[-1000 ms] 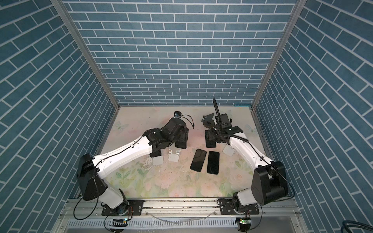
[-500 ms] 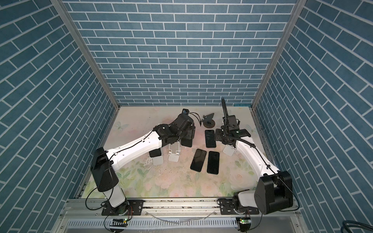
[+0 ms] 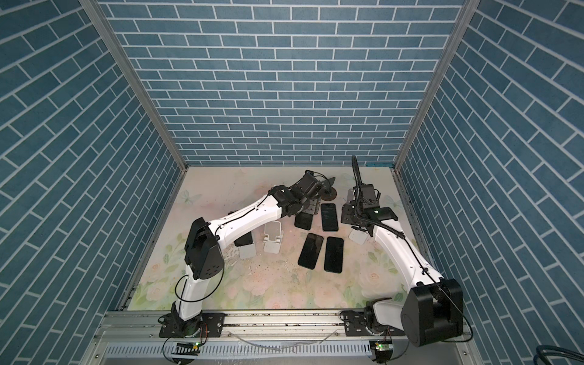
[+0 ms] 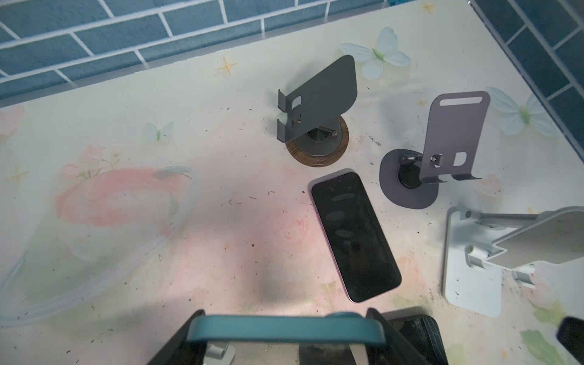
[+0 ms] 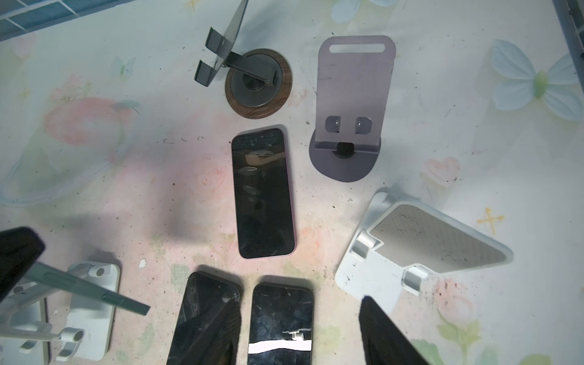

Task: Remove the phone from the phone stand
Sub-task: 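Lift the teal phone off the white stand and carry it toward the far wall, then lower the teal phone beside the purple-edged phone near the wooden stand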

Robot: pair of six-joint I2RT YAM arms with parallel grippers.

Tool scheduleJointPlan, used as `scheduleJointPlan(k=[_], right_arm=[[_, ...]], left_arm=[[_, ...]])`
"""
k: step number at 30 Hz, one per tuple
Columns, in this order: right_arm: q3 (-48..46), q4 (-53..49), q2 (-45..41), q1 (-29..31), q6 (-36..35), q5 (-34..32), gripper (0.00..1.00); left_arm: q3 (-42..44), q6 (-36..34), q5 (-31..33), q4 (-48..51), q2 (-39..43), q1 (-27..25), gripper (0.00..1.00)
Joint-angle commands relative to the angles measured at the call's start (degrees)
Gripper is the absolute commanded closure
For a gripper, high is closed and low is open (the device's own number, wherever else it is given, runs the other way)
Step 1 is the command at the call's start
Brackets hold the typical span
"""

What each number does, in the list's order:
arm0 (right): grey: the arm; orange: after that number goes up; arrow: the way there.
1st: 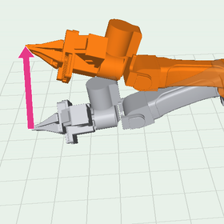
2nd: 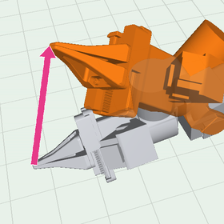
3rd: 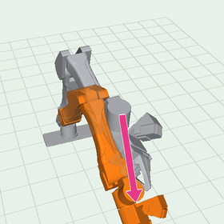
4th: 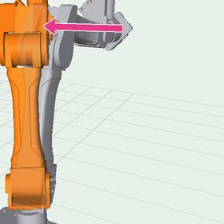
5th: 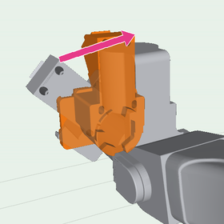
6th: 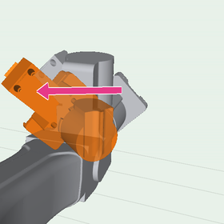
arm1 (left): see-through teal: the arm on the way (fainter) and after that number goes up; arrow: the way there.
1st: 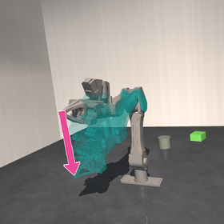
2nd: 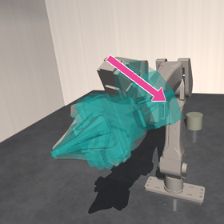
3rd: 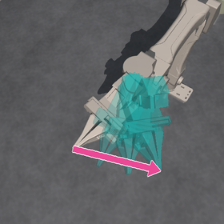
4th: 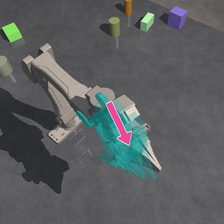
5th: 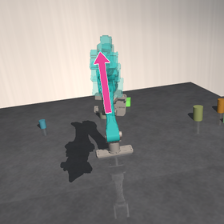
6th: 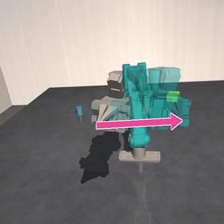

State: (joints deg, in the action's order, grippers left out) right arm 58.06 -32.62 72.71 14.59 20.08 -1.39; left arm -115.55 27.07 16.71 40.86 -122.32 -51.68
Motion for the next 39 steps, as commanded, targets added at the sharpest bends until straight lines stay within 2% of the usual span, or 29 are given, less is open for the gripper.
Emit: scheduleJointPlan(k=[1, 9, 14, 23, 39], right_arm=[[-1.9, -1.0, -1.6, -0.7, -3.0, -1.6, 0.38], [-3.3, 0.1, -2.7, -1.5, -3.2, -1.9, 0.38], [-3.4, 0.3, -2.6, -1.6, -3.2, -1.8, 0.38], [-3.3, 0.5, -2.4, -1.7, -3.2, -1.5, 0.38], [-3.1, 0.4, -1.7, -1.7, -3.0, -0.7, 0.38]], left_arm=[[-6.0, -1.4, 0.8, 4.3, -3.3, -0.1, 0.44], [-22.0, -1.6, 0.3, 13.2, -14.5, 0.4, 0.44], [-26.9, -1.2, 0.3, 16.6, -18.2, 1.4, 0.44], [-25.0, -0.5, -0.3, 16.5, -19.0, 3.1, 0.44], [-16.1, 0.8, -1.7, 12.3, -18.0, 4.0, 0.44]])
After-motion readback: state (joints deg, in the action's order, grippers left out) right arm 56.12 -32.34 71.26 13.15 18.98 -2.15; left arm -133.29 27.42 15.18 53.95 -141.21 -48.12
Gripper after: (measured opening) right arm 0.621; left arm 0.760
